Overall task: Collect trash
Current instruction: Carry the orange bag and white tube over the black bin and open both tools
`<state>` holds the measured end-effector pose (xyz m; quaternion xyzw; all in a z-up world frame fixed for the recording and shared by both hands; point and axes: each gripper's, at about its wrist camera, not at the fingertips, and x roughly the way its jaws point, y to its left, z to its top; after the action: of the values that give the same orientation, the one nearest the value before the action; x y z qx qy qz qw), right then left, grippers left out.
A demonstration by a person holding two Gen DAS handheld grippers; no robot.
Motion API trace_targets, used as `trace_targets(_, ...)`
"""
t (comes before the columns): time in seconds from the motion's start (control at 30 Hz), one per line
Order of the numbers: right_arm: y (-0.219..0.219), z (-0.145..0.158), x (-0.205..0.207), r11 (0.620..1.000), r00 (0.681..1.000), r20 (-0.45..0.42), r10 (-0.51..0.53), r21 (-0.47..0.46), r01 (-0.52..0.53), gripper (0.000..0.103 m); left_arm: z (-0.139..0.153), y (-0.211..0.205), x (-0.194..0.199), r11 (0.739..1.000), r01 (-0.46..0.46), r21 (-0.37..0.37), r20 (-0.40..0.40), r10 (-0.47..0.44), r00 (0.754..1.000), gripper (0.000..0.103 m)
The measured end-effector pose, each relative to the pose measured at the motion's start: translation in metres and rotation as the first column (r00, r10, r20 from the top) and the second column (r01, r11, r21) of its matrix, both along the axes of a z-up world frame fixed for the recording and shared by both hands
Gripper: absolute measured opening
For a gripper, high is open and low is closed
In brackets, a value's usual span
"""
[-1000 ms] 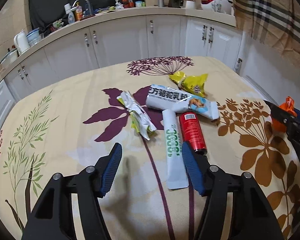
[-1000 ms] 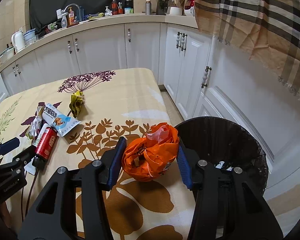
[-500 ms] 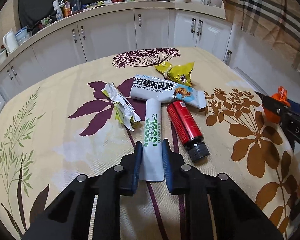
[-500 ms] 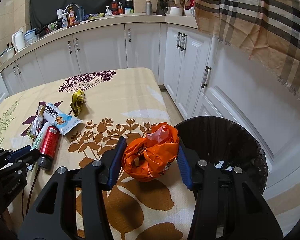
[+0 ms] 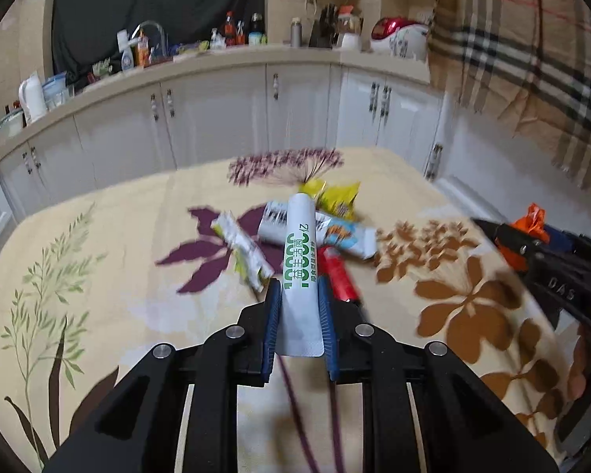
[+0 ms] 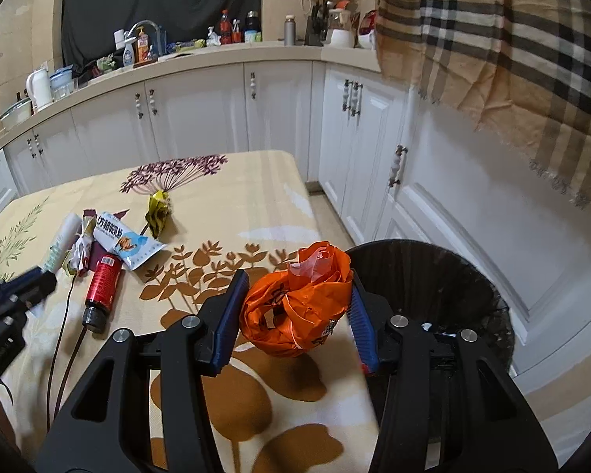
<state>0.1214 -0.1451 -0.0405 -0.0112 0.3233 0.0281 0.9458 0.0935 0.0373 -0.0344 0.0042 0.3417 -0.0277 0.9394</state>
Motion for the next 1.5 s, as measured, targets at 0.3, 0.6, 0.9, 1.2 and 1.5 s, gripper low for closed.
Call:
trace_targets(0.3,-0.044,0.012,-0.012,0.994,0.994,0.043,-0.105,-0.017,0.106,0.047,0.022,-0.043,0.004,0.994,0.108,-0.009,0.105,-0.106,0.989,0.02)
trace_targets(0.6,-0.093,0.016,-0.018,0.977,0.976,0.068,-0.209,-0.039,0.212,0.047,0.029,-0.105,0.015,0.972,0.237,-0.009,0.145,-0.233,0.962,0.021)
trace_targets(0.9,-0.125,0.013,-0.014,0.963,0.961,0.083,-0.265,-0.028,0.268,0.048,0.027,-0.155,0.025,0.953,0.3,0.044,0.172,-0.303,0.937,0.021)
trace_targets(1.2,-0.142,0.002,-0.004,0.954,0.952,0.079,-0.297,-0.012,0.299,0.048,0.016,-0.181,0.042,0.951,0.304,0.051,0.153,-0.308,0.939,0.021)
trace_targets(1.5,-0.152,-0.008,0.004,0.949,0.946,0.069,-0.315,-0.003,0.316,0.048,0.008,-0.203,0.06,0.944,0.321,0.073,0.137,-0.329,0.935,0.021)
